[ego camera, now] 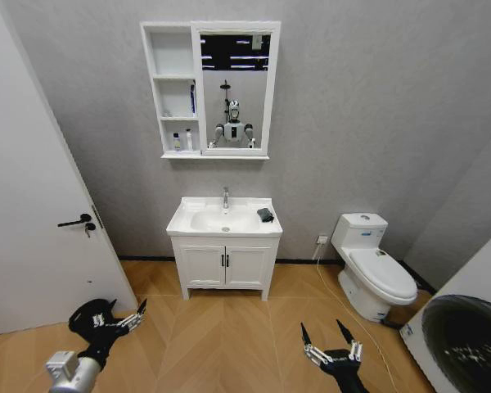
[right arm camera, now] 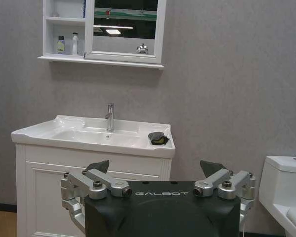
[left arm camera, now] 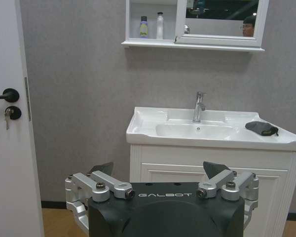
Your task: Move facial cleanser and shampoo from washbasin to cabinet, then wipe washbasin with towel.
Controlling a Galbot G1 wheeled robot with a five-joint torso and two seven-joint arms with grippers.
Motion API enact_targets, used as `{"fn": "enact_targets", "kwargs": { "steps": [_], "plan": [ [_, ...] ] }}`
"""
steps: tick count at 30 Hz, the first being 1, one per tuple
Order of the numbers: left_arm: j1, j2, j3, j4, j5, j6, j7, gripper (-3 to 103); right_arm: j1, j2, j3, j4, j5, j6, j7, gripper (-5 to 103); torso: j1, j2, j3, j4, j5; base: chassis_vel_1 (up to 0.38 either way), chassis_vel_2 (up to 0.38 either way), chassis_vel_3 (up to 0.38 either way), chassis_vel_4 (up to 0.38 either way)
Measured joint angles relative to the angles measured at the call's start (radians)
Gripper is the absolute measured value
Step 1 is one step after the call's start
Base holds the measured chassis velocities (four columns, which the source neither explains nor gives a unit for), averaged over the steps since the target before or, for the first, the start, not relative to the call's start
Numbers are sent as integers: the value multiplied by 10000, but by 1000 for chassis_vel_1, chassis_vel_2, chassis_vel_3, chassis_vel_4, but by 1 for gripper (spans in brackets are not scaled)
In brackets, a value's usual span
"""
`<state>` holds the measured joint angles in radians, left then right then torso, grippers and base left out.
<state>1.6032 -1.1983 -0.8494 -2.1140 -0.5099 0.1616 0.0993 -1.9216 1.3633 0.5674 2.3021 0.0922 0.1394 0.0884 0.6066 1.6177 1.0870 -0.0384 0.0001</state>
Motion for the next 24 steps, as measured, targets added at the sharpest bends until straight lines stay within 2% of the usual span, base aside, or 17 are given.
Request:
{"fn": "enact_targets", "kwargs": {
  "steps": [9, 24],
  "plan": [
    [0, 0, 0, 0, 0, 0, -1, 100, 0, 0, -1, 0, 0, 0, 0, 100, 6, -1, 1, 0, -2, 10, 59, 1, -55],
    [0, 0, 0, 0, 0, 0, -1, 100, 0, 0, 0, 0, 0, 0, 0, 100, 2, -1, 0, 0, -2, -50, -69, 48, 53]
  ]
}}
